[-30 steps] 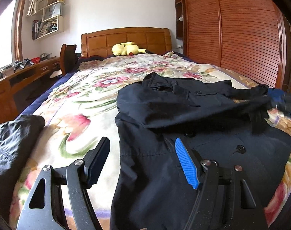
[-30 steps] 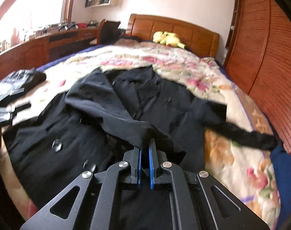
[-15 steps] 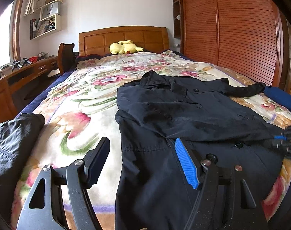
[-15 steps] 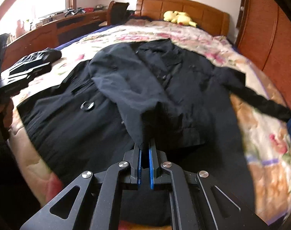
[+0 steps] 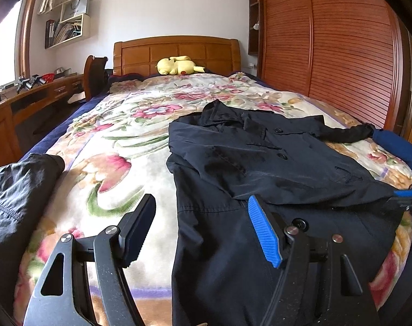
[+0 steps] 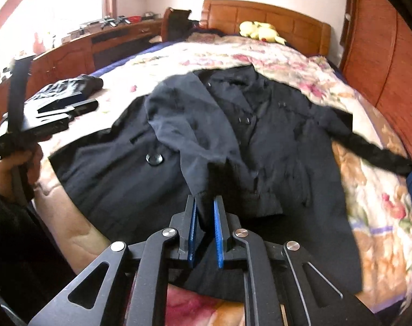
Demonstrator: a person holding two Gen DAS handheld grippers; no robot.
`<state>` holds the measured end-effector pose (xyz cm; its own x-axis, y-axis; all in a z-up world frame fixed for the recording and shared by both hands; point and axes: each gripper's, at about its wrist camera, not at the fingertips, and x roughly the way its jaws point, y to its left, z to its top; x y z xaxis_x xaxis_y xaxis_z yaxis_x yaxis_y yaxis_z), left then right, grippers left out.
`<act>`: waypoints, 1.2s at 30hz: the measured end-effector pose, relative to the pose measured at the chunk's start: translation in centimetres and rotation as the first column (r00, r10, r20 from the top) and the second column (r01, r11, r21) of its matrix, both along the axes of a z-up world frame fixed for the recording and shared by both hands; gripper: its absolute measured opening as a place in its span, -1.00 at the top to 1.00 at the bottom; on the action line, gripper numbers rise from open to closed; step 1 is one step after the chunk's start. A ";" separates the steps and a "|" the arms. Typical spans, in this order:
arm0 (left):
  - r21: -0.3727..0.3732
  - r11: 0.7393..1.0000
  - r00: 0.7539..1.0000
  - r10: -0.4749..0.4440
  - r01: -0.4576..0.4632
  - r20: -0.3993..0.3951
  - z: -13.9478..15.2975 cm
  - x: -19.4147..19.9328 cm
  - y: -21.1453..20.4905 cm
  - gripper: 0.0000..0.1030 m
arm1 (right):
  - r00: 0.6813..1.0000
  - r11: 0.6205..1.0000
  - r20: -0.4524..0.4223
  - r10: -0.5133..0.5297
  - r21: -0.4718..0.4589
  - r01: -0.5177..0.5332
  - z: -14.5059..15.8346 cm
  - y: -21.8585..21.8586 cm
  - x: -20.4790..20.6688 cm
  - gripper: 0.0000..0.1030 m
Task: Fold large clothes
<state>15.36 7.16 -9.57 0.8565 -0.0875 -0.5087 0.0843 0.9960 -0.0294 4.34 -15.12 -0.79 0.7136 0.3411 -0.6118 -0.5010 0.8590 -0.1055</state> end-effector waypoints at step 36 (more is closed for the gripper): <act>-0.047 0.999 0.997 0.024 -0.021 0.070 0.9 -0.1 0.5 -0.60 | 0.992 0.995 -0.125 -0.007 -0.099 -0.005 -5.2 -1.4 4.1 0.80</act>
